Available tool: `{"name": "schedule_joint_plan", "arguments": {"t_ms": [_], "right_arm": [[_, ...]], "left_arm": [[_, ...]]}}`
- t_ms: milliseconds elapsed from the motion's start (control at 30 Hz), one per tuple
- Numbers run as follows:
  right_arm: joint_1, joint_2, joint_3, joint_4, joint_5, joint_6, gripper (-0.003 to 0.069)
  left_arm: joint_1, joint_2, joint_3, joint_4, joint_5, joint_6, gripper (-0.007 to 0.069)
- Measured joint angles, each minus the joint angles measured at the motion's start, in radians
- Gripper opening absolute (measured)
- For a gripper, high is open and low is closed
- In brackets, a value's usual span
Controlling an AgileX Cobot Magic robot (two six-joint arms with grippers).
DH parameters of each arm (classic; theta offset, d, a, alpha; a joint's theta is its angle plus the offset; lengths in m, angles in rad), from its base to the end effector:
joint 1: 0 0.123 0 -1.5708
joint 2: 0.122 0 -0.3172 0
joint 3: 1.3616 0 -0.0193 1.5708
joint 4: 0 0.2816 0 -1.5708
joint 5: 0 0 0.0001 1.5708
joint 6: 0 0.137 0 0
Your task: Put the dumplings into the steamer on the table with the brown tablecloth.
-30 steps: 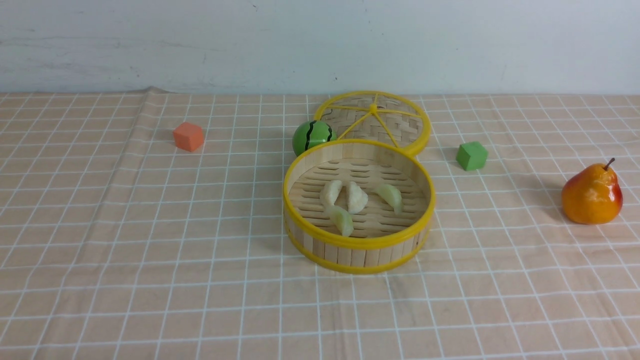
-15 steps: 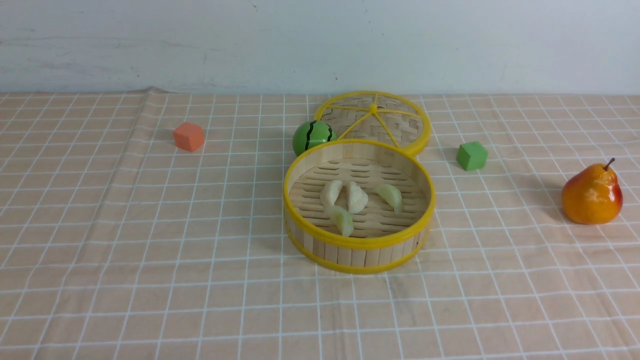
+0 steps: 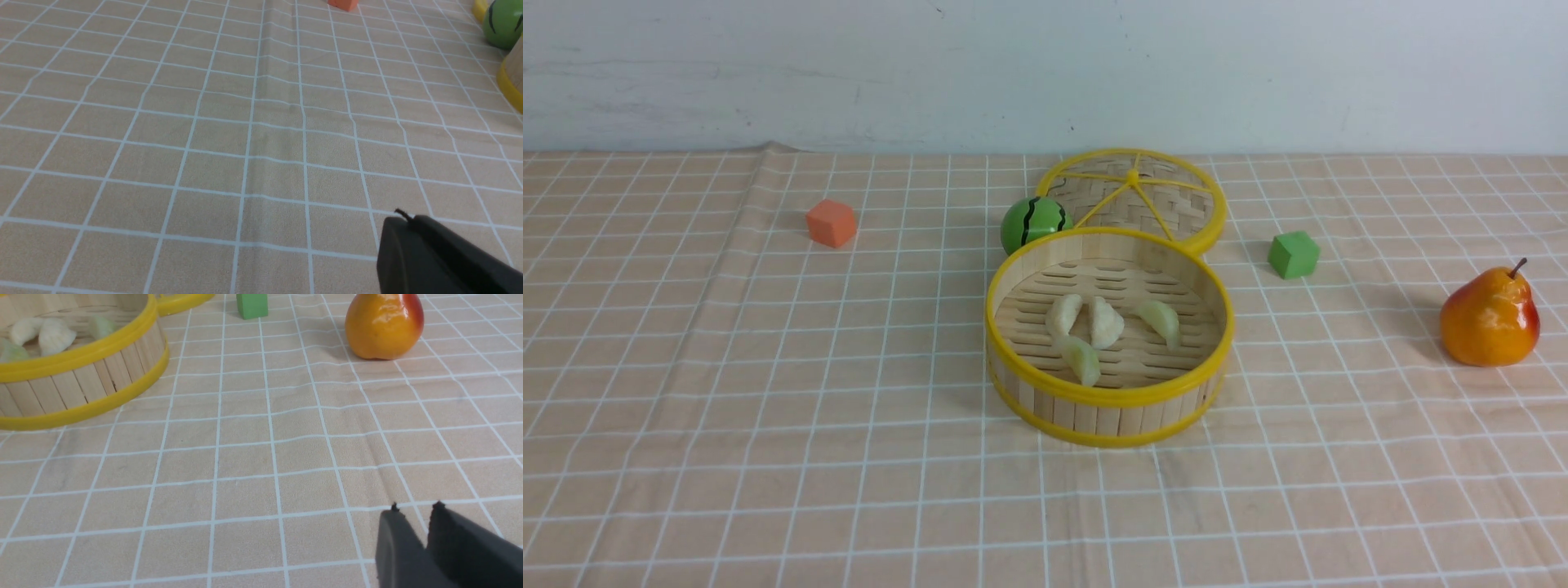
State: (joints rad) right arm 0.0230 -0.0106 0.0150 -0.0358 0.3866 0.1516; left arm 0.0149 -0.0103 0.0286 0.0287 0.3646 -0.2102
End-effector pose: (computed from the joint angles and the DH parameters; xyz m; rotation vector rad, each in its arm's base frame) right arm 0.0945 0.0003 0.1597 0.0987 1.8726 0.0847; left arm 0.0954 0.0028 0.1570 -0.1919 1.8578 -0.1069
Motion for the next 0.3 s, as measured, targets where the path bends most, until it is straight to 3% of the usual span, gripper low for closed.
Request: {"name": "schedule_joint_plan", "arguments": {"t_ms": [300], "right_arm": [[0.000,0.000,0.000,0.000,0.000,0.000,0.0138]], "left_arm": [[0.000,0.000,0.000,-0.001,0.000,0.000,-0.0004]]}}
